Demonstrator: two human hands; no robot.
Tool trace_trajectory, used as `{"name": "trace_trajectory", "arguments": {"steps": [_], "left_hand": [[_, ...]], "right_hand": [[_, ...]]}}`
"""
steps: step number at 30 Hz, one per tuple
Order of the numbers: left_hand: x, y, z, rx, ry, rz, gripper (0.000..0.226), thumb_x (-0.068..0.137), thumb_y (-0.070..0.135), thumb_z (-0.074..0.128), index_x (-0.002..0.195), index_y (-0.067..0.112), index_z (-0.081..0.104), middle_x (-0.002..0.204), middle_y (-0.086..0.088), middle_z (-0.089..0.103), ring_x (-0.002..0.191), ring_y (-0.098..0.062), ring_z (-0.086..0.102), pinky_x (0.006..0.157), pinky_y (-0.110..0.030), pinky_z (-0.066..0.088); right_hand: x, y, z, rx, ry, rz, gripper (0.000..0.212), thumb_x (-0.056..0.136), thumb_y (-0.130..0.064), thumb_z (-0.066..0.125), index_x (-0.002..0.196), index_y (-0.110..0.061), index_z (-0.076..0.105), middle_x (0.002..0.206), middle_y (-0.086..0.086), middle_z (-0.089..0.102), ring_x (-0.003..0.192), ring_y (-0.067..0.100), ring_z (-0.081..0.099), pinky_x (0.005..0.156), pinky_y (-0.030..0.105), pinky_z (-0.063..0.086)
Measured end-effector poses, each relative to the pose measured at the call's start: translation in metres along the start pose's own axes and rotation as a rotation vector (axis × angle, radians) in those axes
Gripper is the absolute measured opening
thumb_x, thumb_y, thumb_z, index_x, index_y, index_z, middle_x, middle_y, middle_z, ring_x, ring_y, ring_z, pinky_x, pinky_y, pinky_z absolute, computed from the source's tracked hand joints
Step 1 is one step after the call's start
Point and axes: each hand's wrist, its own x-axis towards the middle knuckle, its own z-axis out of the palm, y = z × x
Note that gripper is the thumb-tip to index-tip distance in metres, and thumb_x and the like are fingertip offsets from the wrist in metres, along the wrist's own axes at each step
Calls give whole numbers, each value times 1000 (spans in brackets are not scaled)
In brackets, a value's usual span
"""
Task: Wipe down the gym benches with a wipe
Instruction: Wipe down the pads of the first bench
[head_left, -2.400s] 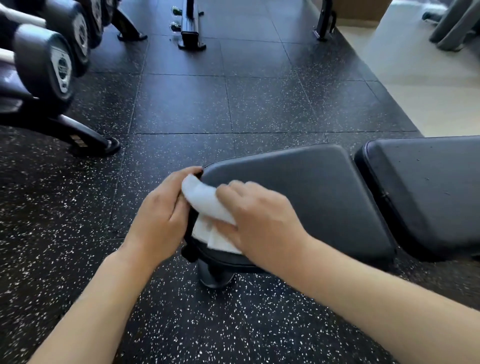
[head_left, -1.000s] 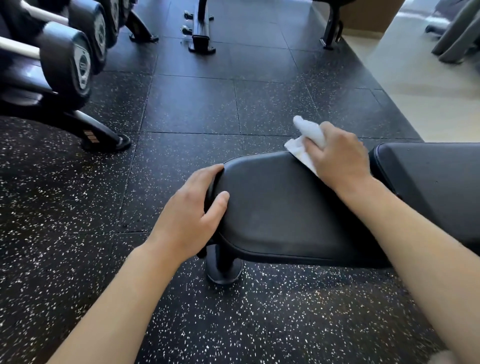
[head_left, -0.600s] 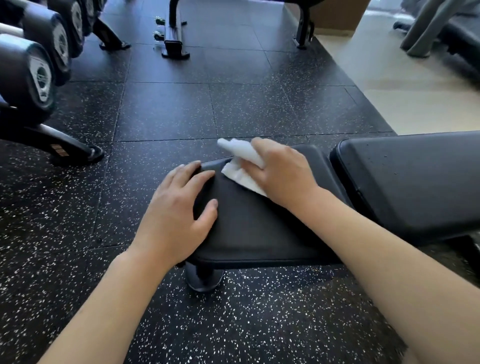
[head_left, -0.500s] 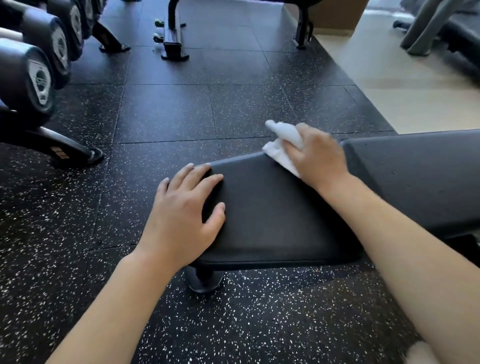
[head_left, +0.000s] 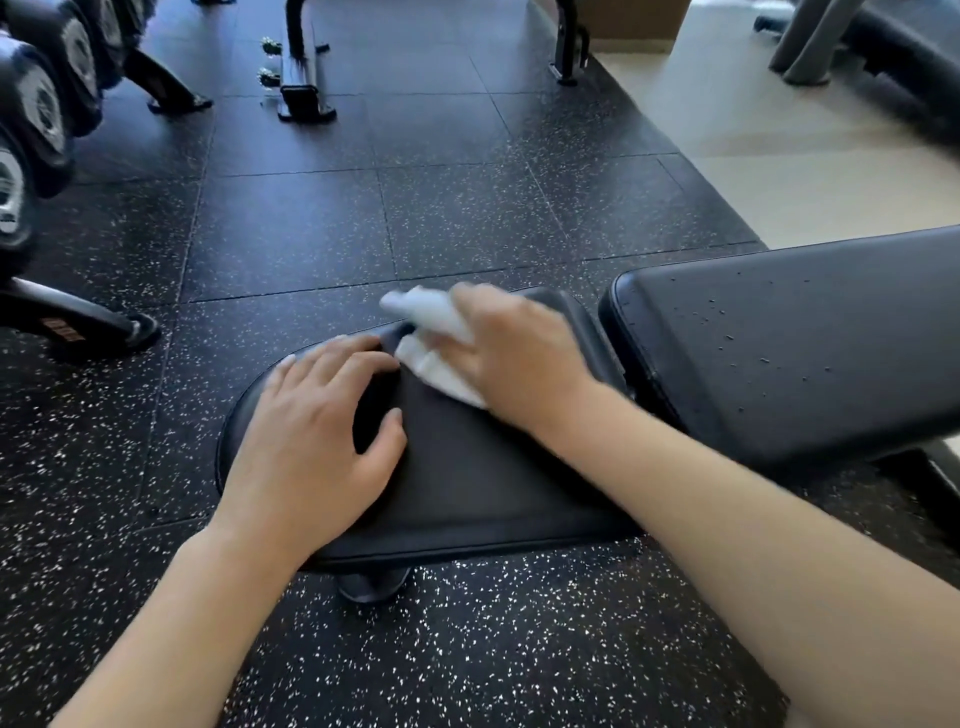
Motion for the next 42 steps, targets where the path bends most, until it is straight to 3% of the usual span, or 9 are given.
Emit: {"name": "trace_trajectory", "arguments": {"steps": [5, 8, 11, 15, 22, 30, 34, 39, 42], "left_hand": [[2, 3, 1, 8, 16, -58, 50, 90, 40, 55, 135, 19, 63, 149, 2, 57, 140, -24, 49, 122, -50, 32], [3, 3, 2, 37, 24, -149, 57, 91, 44, 53, 141, 19, 59, 153, -2, 54, 145, -27, 45, 124, -52, 29], [8, 2, 6, 88, 18, -195, 62, 92, 48, 48, 146, 19, 54, 154, -5, 53, 147, -28, 43, 124, -53, 28], [12, 1, 12, 124, 44, -234, 65, 94, 51, 41, 148, 17, 51, 153, -7, 55, 146, -30, 44, 121, -56, 31], [11, 14, -2, 127, -59, -339, 66, 96, 50, 44, 152, 16, 48, 159, -4, 48, 151, -30, 37, 124, -55, 25], [22, 16, -25, 81, -252, -394, 66, 96, 48, 48, 151, 13, 47, 159, -8, 47, 149, -33, 37, 122, -58, 26], [40, 24, -20, 58, -179, -524, 59, 90, 42, 48, 140, 12, 54, 143, -8, 57, 136, -34, 47, 118, -58, 32], [46, 32, -4, 153, -181, -582, 62, 90, 38, 48, 147, 13, 49, 147, -7, 50, 142, -33, 43, 124, -58, 23], [46, 32, -1, 171, -168, -592, 64, 89, 37, 49, 148, 12, 50, 148, -8, 50, 142, -34, 44, 125, -57, 22]], "right_hand": [[19, 65, -20, 118, 125, 241, 43, 91, -53, 50, 107, -17, 68, 92, 8, 71, 87, 35, 66, 71, 34, 31], [19, 49, -13, 25, 90, 151, 34, 93, -47, 55, 112, -22, 69, 92, 8, 71, 87, 35, 68, 67, 37, 39], [14, 14, -6, -7, -46, 67, 37, 96, -52, 56, 116, -23, 66, 104, 1, 70, 101, 30, 67, 80, 39, 49], [3, -14, 4, 56, -19, -96, 28, 94, -45, 62, 97, -18, 59, 91, 0, 67, 85, 28, 66, 63, 34, 37], [8, 57, -24, 10, -12, 382, 32, 99, -35, 61, 106, -3, 65, 98, 14, 59, 92, 41, 60, 71, 40, 47], [8, -34, -52, 56, -472, 69, 40, 103, -41, 58, 124, -9, 65, 101, 11, 55, 88, 33, 53, 74, 51, 50], [41, -28, -41, 107, -472, -97, 45, 102, -44, 51, 110, -4, 71, 93, 13, 59, 79, 35, 56, 63, 47, 50], [90, 53, -25, -22, -516, 136, 43, 99, -49, 63, 103, -6, 68, 98, 16, 56, 86, 35, 54, 71, 48, 49], [101, 86, -12, -87, -709, 217, 29, 107, -42, 45, 107, -18, 60, 105, 7, 54, 100, 31, 52, 82, 46, 49]]}}
